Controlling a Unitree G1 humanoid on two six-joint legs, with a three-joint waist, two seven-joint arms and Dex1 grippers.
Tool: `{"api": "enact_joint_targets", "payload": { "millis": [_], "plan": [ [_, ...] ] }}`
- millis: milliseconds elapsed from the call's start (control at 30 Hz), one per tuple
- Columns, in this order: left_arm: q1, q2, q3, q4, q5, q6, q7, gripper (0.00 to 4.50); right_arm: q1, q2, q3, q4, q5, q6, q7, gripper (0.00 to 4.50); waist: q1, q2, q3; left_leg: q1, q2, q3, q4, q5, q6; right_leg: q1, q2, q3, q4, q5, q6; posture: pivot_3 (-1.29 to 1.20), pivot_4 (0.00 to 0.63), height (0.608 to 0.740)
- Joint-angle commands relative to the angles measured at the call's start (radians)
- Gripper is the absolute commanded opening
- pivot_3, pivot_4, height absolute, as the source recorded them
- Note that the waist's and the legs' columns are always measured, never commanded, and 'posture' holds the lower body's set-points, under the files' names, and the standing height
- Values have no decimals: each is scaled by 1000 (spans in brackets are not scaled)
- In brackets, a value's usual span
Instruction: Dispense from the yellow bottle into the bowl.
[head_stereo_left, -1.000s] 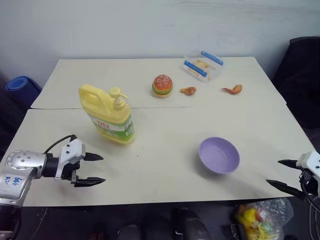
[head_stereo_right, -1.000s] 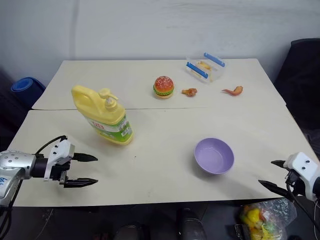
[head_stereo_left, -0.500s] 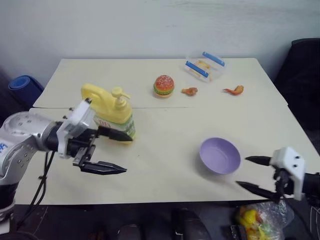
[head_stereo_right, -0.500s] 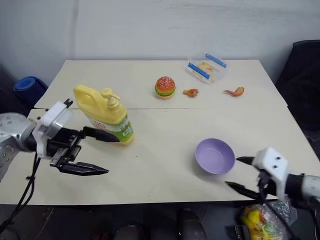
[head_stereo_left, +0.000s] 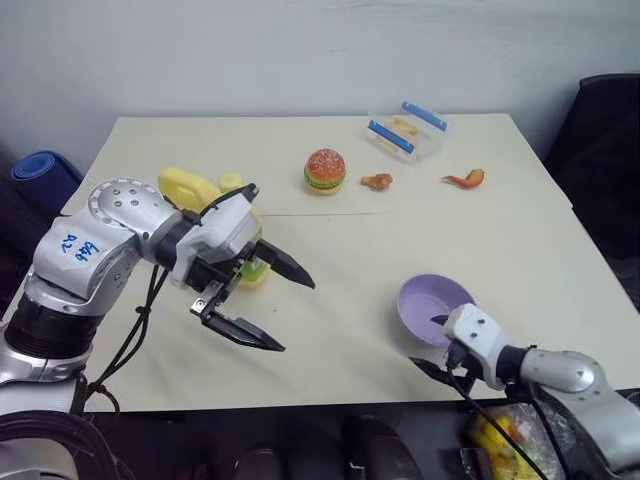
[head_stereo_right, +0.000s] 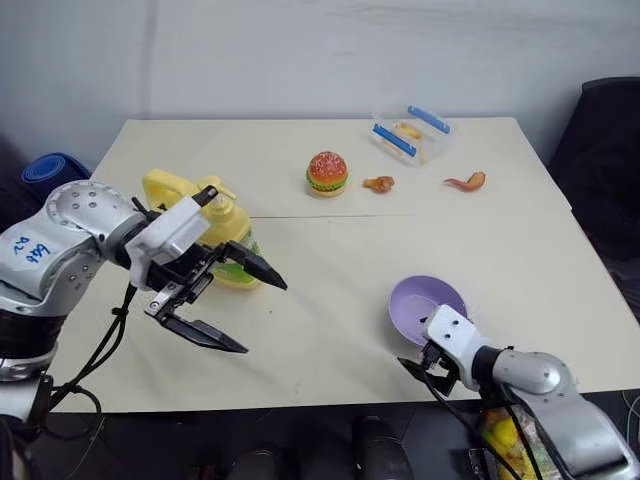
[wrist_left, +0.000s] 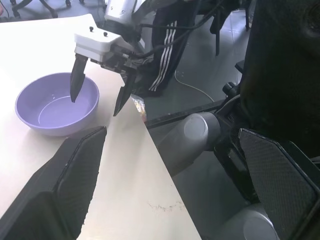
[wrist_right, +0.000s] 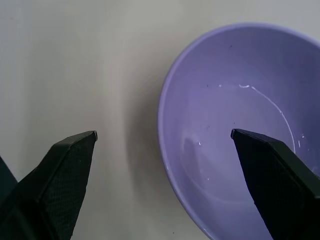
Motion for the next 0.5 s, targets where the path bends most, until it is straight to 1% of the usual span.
{"api": "enact_joint_targets", "payload": {
  "millis": [33, 133, 367, 400, 433, 500],
  "plan": [
    [-27, -4, -1, -2, 11, -22, -39, 4500, -11, 22, 2, 18, -25, -34, -13, 3657, 0, 0, 0, 0, 0, 0, 1, 0, 0, 0, 0, 0, 0, 0, 0, 0, 150, 740],
    [-26, -9, 1, 2, 12, -26, -37, 4500, -4, 24, 5, 22, -33, -48, -3, 2669, 0, 0, 0, 0, 1, -1, 1, 0, 0, 0, 0, 0, 1, 0, 0, 0, 150, 740],
    [-22, -8, 20, 1, -2, -22, -23, 4500, 0, 24, 15, 53, -54, -84, 10, 518, 0, 0, 0, 0, 1, -2, 2, 0, 0, 0, 0, 0, 2, 0, 0, 0, 150, 740],
    [-23, -8, 24, 2, -3, -22, -20, 4500, -1, 25, 18, 58, -57, -87, 11, 127, 0, 0, 0, 0, 1, -3, 3, 0, 1, 0, 0, 0, 2, 0, 0, 0, 150, 740],
    [-23, -9, 26, 2, -4, -22, -19, 4500, -2, 27, 19, 61, -59, -90, 11, 35, 0, -1, 0, 0, 1, -3, 3, 0, 1, 0, 0, 0, 2, 0, 0, 0, 150, 740],
    [-26, -8, 32, 7, -1, -25, -16, 4500, -9, 31, 27, 74, -77, -92, 4, 35, 0, -1, -1, 0, 1, -4, 3, 0, 1, 1, 0, 0, 3, 0, 0, 0, 150, 740]
  ]
}}
